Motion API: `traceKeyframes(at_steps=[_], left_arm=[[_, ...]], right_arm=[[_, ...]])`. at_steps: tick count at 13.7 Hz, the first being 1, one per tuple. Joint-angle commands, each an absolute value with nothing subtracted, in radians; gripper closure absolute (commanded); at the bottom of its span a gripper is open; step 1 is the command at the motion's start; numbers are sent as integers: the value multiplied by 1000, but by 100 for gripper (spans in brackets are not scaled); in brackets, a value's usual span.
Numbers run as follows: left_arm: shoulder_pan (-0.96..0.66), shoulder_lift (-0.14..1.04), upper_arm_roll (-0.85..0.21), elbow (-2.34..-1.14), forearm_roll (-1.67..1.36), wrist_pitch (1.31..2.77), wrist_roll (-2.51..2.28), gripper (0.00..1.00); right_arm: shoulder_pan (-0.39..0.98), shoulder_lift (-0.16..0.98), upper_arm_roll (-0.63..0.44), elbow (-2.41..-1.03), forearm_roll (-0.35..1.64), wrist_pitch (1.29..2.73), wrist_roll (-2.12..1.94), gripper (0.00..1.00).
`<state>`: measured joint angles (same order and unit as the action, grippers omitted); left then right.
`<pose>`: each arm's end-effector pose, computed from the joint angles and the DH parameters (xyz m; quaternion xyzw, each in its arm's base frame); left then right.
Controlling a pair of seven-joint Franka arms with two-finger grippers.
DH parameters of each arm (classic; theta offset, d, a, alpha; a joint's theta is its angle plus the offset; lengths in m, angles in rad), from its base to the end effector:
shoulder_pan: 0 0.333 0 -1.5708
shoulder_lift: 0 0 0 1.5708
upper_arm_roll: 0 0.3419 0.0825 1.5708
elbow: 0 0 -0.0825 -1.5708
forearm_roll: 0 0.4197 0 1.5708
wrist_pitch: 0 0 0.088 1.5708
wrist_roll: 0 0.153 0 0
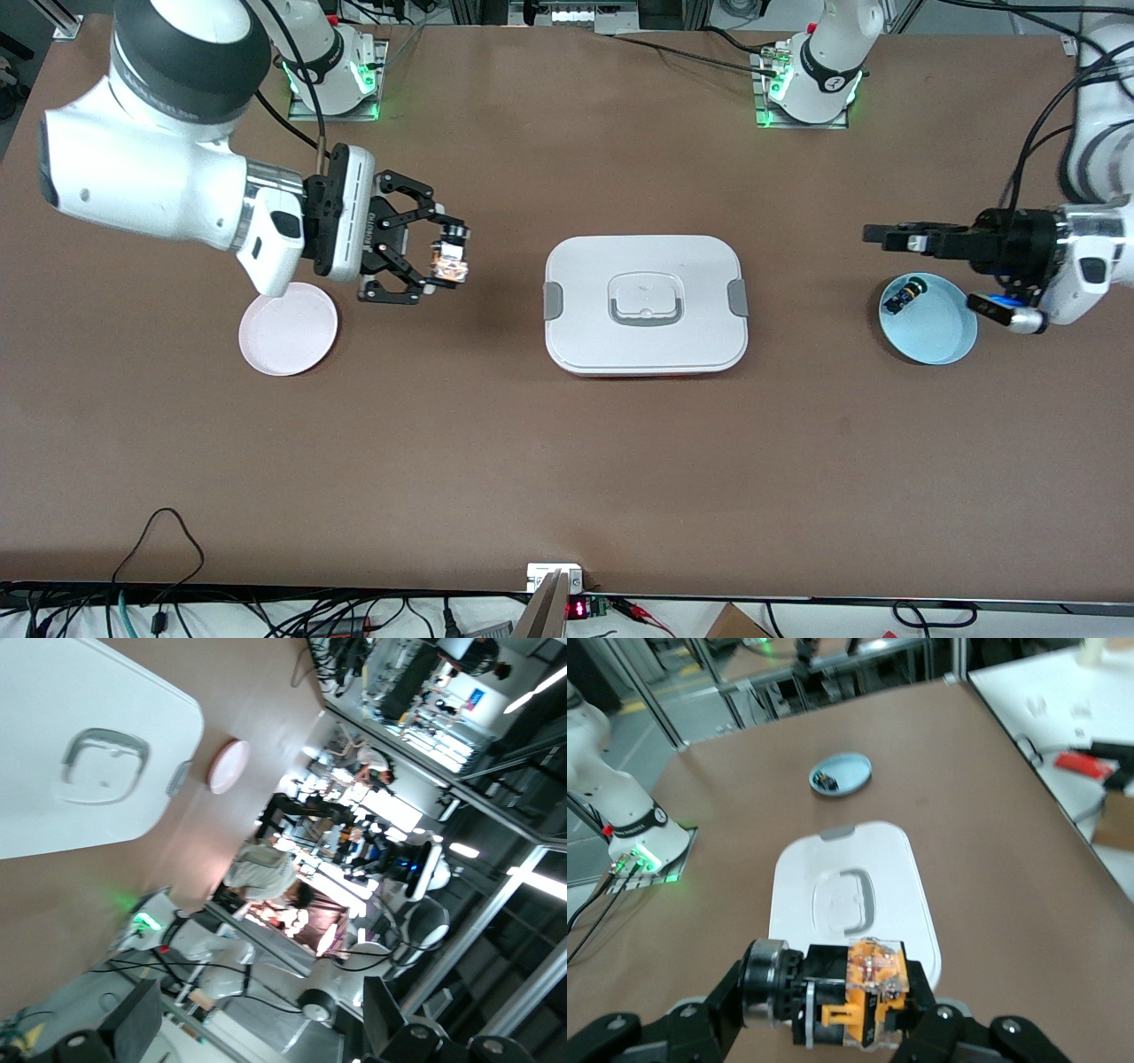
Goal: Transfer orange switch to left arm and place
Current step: 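Carry the switch above the box toward the left gripper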
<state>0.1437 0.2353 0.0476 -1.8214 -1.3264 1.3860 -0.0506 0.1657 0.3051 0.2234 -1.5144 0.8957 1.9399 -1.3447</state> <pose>0.6223 -0.0463 0.4586 0.7309 0.1827 -0.2160 0.6211 0.6443 0.3367 0.5205 -0.6765 -0.5861 -0.2525 0.3675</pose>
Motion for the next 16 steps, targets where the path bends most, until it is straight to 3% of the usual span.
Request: traceKeyframes(at_steps=[1, 7, 16], left_arm=[[124, 218, -27, -1851, -1428, 1504, -37, 0], [78, 203, -259, -1882, -1659, 1889, -29, 0], [38, 179, -481, -1867, -1781, 2221, 17, 0]], right_arm=[[205, 348, 225, -1503, 1073, 1956, -1488, 93], [305, 442, 225, -1499, 1553, 2081, -1770, 92], [351, 477, 224, -1491, 1726, 2137, -1879, 92]])
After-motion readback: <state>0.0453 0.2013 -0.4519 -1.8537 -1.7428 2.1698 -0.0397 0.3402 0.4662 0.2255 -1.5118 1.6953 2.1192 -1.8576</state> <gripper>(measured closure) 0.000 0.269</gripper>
